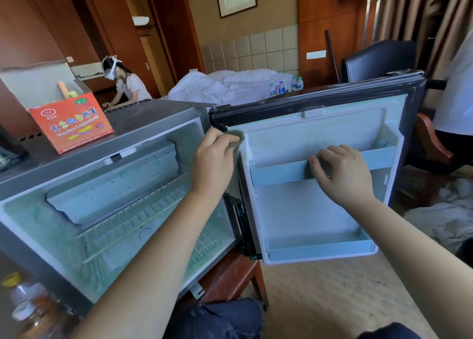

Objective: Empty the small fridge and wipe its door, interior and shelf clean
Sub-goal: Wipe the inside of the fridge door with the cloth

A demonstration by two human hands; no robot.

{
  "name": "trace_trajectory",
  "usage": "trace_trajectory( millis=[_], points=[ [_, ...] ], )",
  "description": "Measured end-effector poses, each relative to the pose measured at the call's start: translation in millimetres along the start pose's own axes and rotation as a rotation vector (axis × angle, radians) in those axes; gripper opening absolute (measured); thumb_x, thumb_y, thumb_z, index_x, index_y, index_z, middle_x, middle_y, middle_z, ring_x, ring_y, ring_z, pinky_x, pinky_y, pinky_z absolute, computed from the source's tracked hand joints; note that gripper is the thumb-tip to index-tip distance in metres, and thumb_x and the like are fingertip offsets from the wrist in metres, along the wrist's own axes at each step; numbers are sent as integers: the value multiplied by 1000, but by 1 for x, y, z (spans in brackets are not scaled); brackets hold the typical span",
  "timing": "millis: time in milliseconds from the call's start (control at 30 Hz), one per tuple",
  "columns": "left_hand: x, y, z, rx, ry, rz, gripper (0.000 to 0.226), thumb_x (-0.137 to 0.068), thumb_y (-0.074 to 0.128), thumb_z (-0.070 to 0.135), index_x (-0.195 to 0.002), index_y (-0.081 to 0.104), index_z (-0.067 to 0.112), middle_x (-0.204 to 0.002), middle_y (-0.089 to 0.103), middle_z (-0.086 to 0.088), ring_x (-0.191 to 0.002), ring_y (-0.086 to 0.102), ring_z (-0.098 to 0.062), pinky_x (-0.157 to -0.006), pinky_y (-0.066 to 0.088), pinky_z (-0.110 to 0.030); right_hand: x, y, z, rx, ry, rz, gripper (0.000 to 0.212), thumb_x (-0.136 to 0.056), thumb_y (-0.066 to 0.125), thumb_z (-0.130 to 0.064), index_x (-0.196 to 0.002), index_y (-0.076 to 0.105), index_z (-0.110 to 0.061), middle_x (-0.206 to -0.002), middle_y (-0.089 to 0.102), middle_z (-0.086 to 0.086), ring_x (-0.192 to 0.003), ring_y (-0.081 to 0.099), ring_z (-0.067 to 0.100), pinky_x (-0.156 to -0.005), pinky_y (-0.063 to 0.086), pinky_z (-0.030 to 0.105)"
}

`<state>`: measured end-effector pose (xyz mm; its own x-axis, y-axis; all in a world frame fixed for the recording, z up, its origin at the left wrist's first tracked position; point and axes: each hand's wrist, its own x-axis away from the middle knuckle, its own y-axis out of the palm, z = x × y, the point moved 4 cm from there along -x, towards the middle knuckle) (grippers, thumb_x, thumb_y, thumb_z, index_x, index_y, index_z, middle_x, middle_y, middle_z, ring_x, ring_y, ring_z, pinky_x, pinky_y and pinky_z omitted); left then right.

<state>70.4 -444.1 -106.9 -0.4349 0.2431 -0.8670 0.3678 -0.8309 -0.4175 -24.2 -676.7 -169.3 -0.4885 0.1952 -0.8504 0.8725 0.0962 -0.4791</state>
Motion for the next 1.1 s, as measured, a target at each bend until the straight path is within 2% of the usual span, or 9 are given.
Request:
trace_trajectory(
  millis=[100,200,367,467,600,767,933,1033,1100],
  points=[
    [-7,12,28,-21,99,-84,14,-81,69,2,-94,72,4,-90,61,-8,-77,58,-19,-66,47,-27,5,-1,-5,13,17,31,36,-92,45,-31,-64,53,-8,-59,45,3,-58,38,25,-58,28,33],
    [-6,32,36,-99,101,-135,17,-73,75,-2,-88,69,3,-87,61,-11,-77,63,-30,-60,55,-38,9,-4,-10,25,9,46,33,-92,47,-28,-64,52,-9,-60,44,2,-59,37,24,-59,25,32],
    [-9,41,35,-160,34,-66,22,-65,80,-4,-77,62,3,-79,59,-13,-63,61,-32,-52,50,-34,12,-5,-11,39,-8,19,30,-91,49,-28,-67,53,-11,-62,45,1,-60,39,24,-62,25,31],
    [-14,27,34,-203,-9,-18,18,-69,71,-8,-78,60,2,-83,59,-15,-65,58,-33,-52,42,-33,12,-6,-11,36,-11,35,30,-91,49,-27,-66,52,-11,-61,45,1,-60,39,24,-61,26,31],
    [-20,-21,3,-196,-172,104,10,-77,66,-1,-84,63,5,-90,61,-10,-76,55,-26,-61,24,-20,14,-4,-12,34,-13,70,29,-91,50,-26,-66,51,-10,-61,45,2,-60,38,25,-60,30,34],
    [-30,-39,-11,-87,-78,74,8,-79,71,6,-85,66,8,-88,56,4,-75,51,-10,-63,30,-15,12,-1,-14,35,7,111,31,-90,51,-26,-64,51,-9,-60,44,4,-60,38,26,-62,27,33],
    [-10,2,-17,59,-69,65,13,-78,71,-1,-89,68,6,-90,61,1,-82,50,-1,-72,35,-2,12,-1,-12,47,-5,94,33,-91,49,-28,-65,52,-8,-61,45,3,-60,40,27,-63,27,32],
    [7,10,-23,66,-95,60,13,-79,69,-3,-90,67,6,-93,64,-2,-81,51,-1,-70,37,-7,12,-1,-11,54,-12,91,33,-92,49,-29,-66,54,-8,-61,45,3,-60,40,27,-63,27,32],
    [24,15,-30,22,-132,-52,14,-80,68,-3,-90,67,7,-94,64,-2,-78,54,-8,-67,39,-17,12,-1,-11,54,-10,91,33,-92,49,-29,-67,54,-8,-61,45,3,-61,40,26,-63,27,32]
  ],
)
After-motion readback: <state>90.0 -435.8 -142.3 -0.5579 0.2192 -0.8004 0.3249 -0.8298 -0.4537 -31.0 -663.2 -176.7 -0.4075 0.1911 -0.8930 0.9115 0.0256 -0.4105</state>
